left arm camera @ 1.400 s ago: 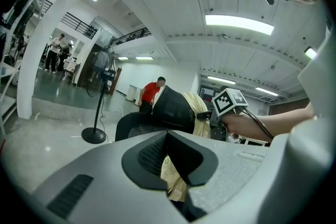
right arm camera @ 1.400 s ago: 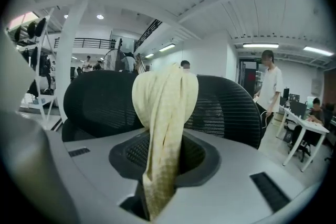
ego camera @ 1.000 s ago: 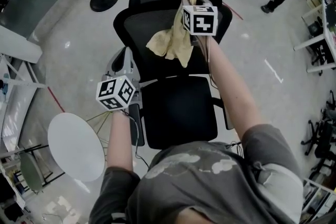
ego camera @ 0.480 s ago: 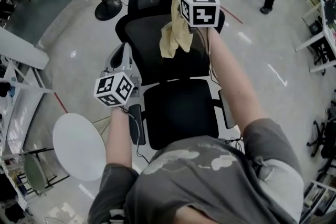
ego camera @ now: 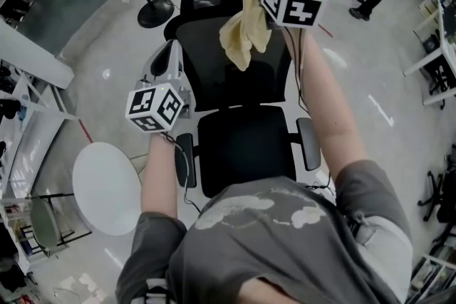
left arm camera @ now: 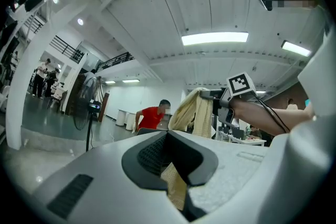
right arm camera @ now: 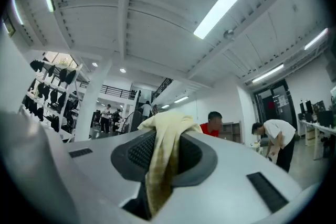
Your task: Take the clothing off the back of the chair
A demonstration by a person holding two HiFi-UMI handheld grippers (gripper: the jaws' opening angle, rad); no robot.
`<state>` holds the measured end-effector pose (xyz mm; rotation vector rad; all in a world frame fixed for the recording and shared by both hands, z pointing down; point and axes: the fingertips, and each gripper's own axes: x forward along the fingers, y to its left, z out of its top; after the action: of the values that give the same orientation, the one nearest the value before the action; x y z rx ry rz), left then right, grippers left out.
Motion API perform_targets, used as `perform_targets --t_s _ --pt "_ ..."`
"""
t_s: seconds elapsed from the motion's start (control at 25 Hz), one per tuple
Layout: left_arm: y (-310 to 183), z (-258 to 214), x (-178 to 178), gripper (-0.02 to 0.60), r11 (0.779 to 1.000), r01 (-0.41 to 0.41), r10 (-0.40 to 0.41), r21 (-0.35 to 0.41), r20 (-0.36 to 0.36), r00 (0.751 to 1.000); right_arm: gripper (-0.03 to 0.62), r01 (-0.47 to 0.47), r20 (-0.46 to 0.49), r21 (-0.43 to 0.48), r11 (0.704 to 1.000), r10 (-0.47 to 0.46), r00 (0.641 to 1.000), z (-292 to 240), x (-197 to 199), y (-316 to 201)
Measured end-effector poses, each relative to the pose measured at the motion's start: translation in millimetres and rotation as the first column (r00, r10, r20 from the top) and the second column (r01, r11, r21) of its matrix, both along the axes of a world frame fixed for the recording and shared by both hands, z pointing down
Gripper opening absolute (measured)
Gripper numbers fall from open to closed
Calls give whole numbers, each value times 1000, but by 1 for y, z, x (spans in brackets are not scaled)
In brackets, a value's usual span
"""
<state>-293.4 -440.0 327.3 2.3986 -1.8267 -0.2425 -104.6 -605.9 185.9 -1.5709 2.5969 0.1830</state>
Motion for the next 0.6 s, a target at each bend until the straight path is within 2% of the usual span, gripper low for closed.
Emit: perform_targets --t_s 0.16,0.32,0.44,0.6 --pt "16 -10 13 0 1000 -4 4 20 0 1000 55 27 1 120 992 -28 1000 -43 13 41" --pt "38 -21 23 0 999 0 0 36 5 1000 57 71 3 224 972 -73 997 -84 24 91" --pt "58 -24 38 0 999 1 -2 46 9 1000 57 104 18 236 966 -112 994 -89 40 123" --pt "87 -21 59 0 999 0 -1 37 2 1000 57 141 36 206 968 -152 988 -68 64 164"
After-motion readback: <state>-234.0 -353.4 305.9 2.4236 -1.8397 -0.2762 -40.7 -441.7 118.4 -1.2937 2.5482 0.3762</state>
